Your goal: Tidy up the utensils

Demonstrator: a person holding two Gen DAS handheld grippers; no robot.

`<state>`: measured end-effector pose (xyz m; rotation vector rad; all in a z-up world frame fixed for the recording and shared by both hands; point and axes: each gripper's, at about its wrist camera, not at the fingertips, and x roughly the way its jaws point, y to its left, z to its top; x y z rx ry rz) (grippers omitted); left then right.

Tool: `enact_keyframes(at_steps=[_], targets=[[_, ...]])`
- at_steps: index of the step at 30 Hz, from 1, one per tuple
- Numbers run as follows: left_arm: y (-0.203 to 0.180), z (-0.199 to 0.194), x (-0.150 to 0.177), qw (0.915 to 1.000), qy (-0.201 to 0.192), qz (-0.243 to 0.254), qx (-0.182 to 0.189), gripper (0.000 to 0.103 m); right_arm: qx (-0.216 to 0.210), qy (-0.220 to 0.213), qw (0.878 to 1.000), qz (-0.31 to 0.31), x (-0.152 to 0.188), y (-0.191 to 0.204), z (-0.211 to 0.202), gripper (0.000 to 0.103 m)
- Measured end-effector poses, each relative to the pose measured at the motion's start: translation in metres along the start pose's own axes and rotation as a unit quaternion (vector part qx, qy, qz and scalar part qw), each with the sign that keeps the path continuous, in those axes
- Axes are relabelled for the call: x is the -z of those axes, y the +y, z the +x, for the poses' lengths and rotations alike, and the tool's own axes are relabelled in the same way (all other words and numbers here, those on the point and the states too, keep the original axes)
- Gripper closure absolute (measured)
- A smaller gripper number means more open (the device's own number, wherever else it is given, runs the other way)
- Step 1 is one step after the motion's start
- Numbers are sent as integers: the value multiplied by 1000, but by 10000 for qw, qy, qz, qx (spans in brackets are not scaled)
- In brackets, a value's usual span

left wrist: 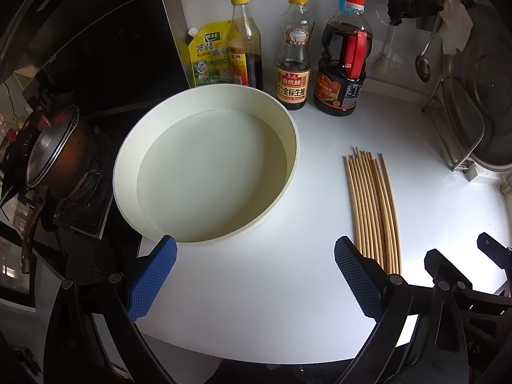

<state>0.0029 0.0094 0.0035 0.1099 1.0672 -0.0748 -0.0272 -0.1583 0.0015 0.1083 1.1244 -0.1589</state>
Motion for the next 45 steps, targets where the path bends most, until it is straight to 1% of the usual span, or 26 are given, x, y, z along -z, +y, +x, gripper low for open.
enact_keyframes(at_steps=[8, 31, 45], targets=[[-2, -1, 2, 10000, -10, -9, -15, 6, 2, 24, 10000, -10, -1, 4, -1, 8], [-1, 2, -3, 10000, 15, -9, -30, 6, -10, 33, 10000, 9, -4, 3, 2, 9], [-3, 1, 0, 10000, 15, -24, -45, 6, -30, 51, 10000, 28, -4, 0, 4, 9]])
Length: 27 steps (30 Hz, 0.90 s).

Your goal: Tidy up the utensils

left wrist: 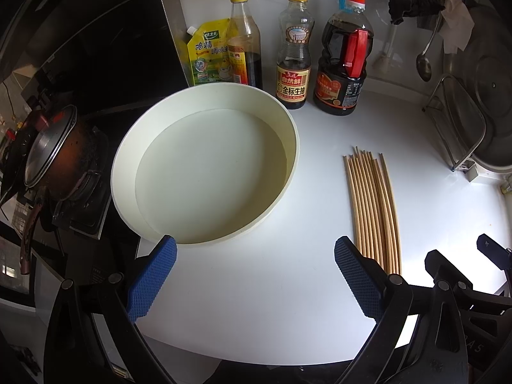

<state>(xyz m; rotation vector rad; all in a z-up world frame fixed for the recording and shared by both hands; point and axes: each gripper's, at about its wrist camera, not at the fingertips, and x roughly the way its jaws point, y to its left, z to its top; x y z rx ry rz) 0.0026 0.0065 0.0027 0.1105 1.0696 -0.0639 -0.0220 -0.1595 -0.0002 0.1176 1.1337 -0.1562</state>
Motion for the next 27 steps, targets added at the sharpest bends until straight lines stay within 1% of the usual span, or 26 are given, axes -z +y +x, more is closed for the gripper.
enact_keyframes(at_steps=[27], targets=[[-4, 0, 2, 10000, -5, 8, 3, 6, -16, 6, 10000, -12, 2, 1, -1, 8]])
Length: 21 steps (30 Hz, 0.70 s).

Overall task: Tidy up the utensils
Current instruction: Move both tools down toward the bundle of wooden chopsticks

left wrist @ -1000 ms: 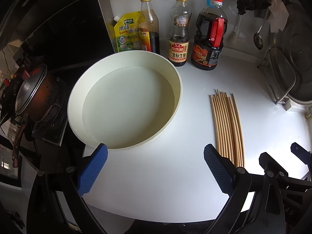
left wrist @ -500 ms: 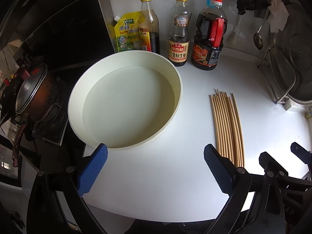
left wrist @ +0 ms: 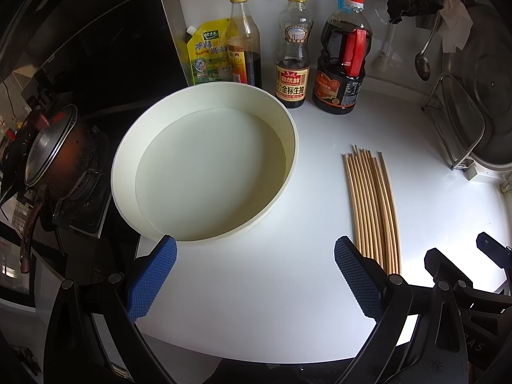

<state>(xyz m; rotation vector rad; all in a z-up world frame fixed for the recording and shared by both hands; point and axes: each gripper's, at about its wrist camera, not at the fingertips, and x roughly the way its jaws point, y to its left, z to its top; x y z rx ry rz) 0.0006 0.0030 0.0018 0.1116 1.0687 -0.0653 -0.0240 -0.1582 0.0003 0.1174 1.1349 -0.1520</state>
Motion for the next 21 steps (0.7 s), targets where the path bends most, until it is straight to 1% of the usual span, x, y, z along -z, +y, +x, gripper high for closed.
enact_keyframes(at_steps=[3, 5, 7, 10, 14, 18, 21], targets=[[-4, 1, 4, 10000, 13, 13, 14, 6, -75, -23, 10000, 29, 1, -3, -1, 8], [-7, 3, 7, 10000, 42, 60, 23, 6, -277, -60, 9996, 78, 3, -8, 0, 8], [-13, 6, 11, 9999, 85, 128, 79, 6, -443, -14, 9989, 142, 5, -15, 5, 9], [-24, 11, 17, 9995, 140, 234, 137, 6, -505, 92, 9985, 197, 9, -26, 16, 9], [-43, 24, 24, 9988, 246, 424, 39, 6, -425, 60, 9990, 96, 17, -44, 27, 8], [-55, 35, 32, 9992, 204, 329, -42, 6, -508, 33, 9987, 64, 25, -68, 49, 9], [-61, 44, 34, 9994, 157, 214, -230, 6, -540, -60, 9985, 21, 28, -83, 65, 9]])
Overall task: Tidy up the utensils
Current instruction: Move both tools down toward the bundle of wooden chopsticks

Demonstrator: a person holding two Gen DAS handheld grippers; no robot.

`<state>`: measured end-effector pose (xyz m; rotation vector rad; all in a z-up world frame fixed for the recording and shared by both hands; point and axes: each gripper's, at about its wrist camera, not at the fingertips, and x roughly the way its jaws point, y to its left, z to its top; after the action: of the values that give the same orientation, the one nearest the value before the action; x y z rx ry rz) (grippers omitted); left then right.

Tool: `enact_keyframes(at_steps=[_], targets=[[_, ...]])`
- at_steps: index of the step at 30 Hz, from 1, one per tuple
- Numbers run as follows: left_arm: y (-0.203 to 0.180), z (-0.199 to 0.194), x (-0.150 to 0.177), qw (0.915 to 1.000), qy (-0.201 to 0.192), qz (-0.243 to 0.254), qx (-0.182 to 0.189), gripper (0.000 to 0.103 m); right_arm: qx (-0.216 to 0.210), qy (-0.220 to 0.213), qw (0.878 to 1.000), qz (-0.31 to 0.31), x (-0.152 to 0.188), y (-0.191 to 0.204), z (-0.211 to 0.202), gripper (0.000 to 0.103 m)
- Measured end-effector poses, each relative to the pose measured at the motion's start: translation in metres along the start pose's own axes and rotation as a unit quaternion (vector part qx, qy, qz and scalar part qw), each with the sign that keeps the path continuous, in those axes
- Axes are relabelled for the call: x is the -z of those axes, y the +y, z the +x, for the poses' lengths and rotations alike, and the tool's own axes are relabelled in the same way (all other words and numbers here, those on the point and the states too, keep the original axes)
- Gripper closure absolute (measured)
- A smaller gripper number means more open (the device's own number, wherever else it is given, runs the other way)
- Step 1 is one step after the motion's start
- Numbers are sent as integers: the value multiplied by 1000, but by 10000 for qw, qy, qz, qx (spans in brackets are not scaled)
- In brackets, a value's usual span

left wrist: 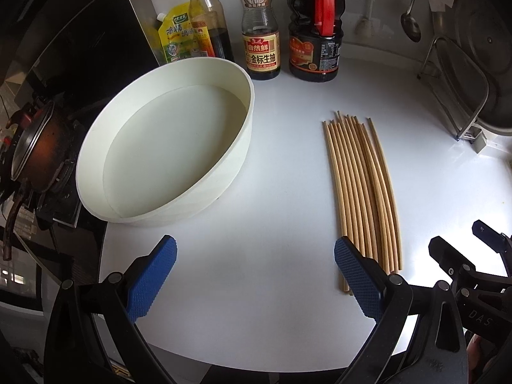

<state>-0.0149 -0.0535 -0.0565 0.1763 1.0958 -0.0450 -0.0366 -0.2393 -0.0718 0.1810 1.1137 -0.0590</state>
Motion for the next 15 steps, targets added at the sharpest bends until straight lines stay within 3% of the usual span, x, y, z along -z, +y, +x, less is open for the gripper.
enact_keyframes(at_steps=[15], targets=[[-33, 60, -1, 9990, 79, -328, 296, 6, 328, -88, 9994, 9, -5, -30, 52, 9]])
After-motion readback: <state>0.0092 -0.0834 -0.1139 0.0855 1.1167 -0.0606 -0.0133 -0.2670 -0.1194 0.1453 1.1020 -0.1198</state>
